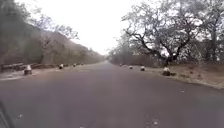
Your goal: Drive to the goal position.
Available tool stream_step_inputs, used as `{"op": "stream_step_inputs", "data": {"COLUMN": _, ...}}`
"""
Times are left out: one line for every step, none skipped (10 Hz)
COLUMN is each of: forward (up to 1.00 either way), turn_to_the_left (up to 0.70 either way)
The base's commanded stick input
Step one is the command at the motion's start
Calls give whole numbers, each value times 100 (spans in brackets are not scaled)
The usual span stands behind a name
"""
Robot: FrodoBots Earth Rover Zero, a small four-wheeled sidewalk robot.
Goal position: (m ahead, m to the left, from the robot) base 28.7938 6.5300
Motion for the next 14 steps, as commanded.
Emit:
{"op": "stream_step_inputs", "data": {"forward": 100, "turn_to_the_left": 0}}
{"op": "stream_step_inputs", "data": {"forward": 100, "turn_to_the_left": 0}}
{"op": "stream_step_inputs", "data": {"forward": 100, "turn_to_the_left": 2}}
{"op": "stream_step_inputs", "data": {"forward": 100, "turn_to_the_left": 3}}
{"op": "stream_step_inputs", "data": {"forward": 100, "turn_to_the_left": 29}}
{"op": "stream_step_inputs", "data": {"forward": 100, "turn_to_the_left": 15}}
{"op": "stream_step_inputs", "data": {"forward": 100, "turn_to_the_left": 0}}
{"op": "stream_step_inputs", "data": {"forward": 100, "turn_to_the_left": 1}}
{"op": "stream_step_inputs", "data": {"forward": 100, "turn_to_the_left": 2}}
{"op": "stream_step_inputs", "data": {"forward": 100, "turn_to_the_left": 0}}
{"op": "stream_step_inputs", "data": {"forward": 100, "turn_to_the_left": 0}}
{"op": "stream_step_inputs", "data": {"forward": 100, "turn_to_the_left": 0}}
{"op": "stream_step_inputs", "data": {"forward": 100, "turn_to_the_left": 0}}
{"op": "stream_step_inputs", "data": {"forward": 100, "turn_to_the_left": 0}}
